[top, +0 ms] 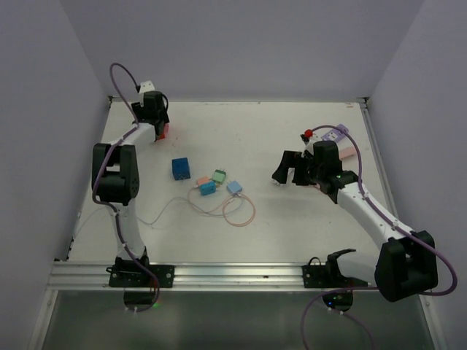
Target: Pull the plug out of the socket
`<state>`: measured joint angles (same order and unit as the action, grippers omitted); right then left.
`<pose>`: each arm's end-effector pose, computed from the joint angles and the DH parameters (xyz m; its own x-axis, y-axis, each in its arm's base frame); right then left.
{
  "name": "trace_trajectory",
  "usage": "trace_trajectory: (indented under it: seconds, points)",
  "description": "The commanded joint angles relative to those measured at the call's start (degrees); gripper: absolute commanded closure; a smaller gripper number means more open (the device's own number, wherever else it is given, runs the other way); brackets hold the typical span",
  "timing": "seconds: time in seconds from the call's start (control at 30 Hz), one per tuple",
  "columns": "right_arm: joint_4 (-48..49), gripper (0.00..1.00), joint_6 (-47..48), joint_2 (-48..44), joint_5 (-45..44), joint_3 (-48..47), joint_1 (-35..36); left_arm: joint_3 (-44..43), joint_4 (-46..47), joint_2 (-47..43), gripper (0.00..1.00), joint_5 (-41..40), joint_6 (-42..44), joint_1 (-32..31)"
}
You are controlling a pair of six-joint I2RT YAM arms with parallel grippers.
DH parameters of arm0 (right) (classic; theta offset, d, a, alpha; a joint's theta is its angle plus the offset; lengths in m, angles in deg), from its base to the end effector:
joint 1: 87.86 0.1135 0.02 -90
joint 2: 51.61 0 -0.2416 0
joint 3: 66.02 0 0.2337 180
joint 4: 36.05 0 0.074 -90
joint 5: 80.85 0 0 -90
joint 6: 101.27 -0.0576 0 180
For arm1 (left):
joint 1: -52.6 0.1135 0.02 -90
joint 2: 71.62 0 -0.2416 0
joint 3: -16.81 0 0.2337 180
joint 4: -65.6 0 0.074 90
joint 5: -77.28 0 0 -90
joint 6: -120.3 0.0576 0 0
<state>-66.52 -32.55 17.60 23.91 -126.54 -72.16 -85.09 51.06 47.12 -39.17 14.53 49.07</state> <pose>0.2519 0.0861 0.2222 -0.7305 0.1592 -0.6641 -0.2004 0.8797 0.4313 0.4677 -0.0031 0.1922 -0.4120 -0.2184 -0.8846 -0.4535 0.8912 -0.0088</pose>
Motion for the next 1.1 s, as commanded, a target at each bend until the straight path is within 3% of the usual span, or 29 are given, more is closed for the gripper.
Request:
trace_trajectory:
  seconds: [0.0,0.23,0.33,0.63,1.07]
  points:
    - [0.9,0.03,1.4,-1.7,1.6,0.6,0.2,-2.5,3.3,0.3,0.34,-1.2,2.7,0.2]
    - [1.1,0.03,1.9,-1.4,1.8,0.5,0.2,1.4,7.1,-2.8,0.64,4.5,6.3,-2.7]
    - [1.3,0.03,1.9,-1.2,1.7,0.4,0.2,2.5,8.3,-4.1,0.69,7.6,7.5,-5.9]
    - [1.4,0.03,1.1,-1.9,1.1,0.6,0.2,6.2,12.9,-7.1,0.74,23.7,9.6,-18.8]
    - [2.9,0.07,-9.6,-4.3,-5.0,2.1,0.2,15.4,17.1,-15.9,0.78,38.5,12.3,-33.1]
